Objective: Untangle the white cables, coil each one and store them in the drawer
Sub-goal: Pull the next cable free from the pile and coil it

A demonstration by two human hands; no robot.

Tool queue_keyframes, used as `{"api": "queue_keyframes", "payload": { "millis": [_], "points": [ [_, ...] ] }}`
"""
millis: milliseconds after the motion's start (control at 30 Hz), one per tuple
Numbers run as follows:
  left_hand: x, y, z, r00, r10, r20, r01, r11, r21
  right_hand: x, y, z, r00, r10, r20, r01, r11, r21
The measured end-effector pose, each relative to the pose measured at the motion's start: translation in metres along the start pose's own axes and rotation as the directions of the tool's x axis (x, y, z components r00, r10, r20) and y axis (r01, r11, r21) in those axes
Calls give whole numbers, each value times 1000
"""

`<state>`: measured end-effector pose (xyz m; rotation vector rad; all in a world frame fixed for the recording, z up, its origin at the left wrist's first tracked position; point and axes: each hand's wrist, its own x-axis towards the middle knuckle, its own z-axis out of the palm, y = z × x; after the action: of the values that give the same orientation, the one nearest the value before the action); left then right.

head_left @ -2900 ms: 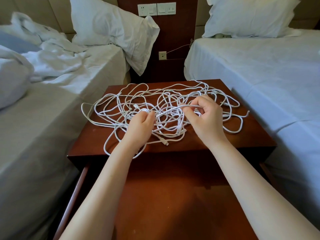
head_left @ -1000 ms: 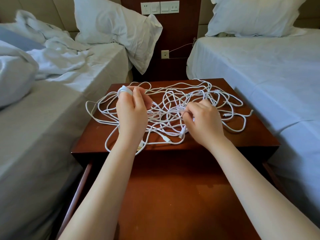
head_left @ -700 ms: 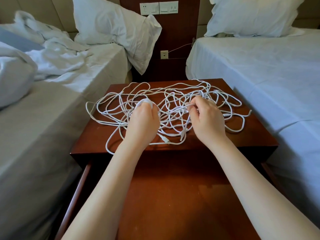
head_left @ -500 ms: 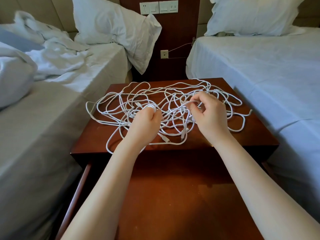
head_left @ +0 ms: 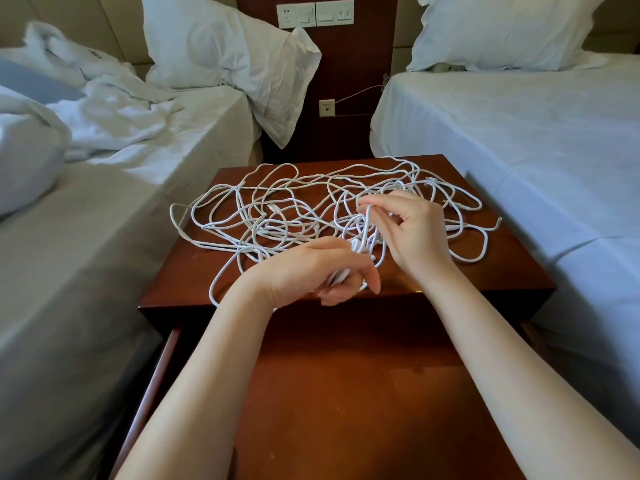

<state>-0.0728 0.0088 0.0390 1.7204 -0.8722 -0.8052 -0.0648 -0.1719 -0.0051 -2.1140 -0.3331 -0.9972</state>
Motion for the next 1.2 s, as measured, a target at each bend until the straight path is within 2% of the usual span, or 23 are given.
{"api": "queue_keyframes", "payload": {
  "millis": [100,233,333,433,500,600,700,833,900,1000,1067,1133,1200],
  "points": [
    [1,1,2,993,91,69,-83,991,-108,-5,-8,6,993,13,120,-16,1000,25],
    [5,3,3,961,274,-30,-266,896,-357,-4,-21,20,968,-157,195,180,978,-104],
    [8,3,-1,914,366,-176,-405,806,-431,-2,-28,27,949,-62,308,130,970,-206],
    [8,3,-3,871,386,-305,-488,758,-434,-8,-31,26,946,48,322,-6,991,-131],
    [10,3,-3,828,368,-423,-534,749,-393,-11,-34,25,914,97,393,-36,986,-160],
    [13,1,-4,703,337,-626,-606,745,-280,-14,-33,26,901,47,432,72,964,-255],
    [15,-4,-10,509,289,-811,-603,791,-97,-18,-21,29,915,45,400,80,954,-290],
    [14,-17,-18,224,270,-936,-429,890,154,-19,-15,32,916,34,400,106,941,-323],
    [15,-21,-19,169,298,-939,-265,932,248,-20,-13,34,932,10,364,134,920,-369],
    [15,-22,-22,187,305,-934,-89,952,293,-21,-7,32,974,-25,224,117,907,-405],
    [15,-23,-24,251,279,-927,16,956,293,-20,-2,28,985,-11,175,88,894,-439],
    [17,-21,-22,388,199,-900,241,921,308,-19,1,26,992,19,125,40,890,-454],
    [18,-19,-15,574,63,-817,434,822,368,-19,2,27,994,48,102,4,889,-459]
  ]
}}
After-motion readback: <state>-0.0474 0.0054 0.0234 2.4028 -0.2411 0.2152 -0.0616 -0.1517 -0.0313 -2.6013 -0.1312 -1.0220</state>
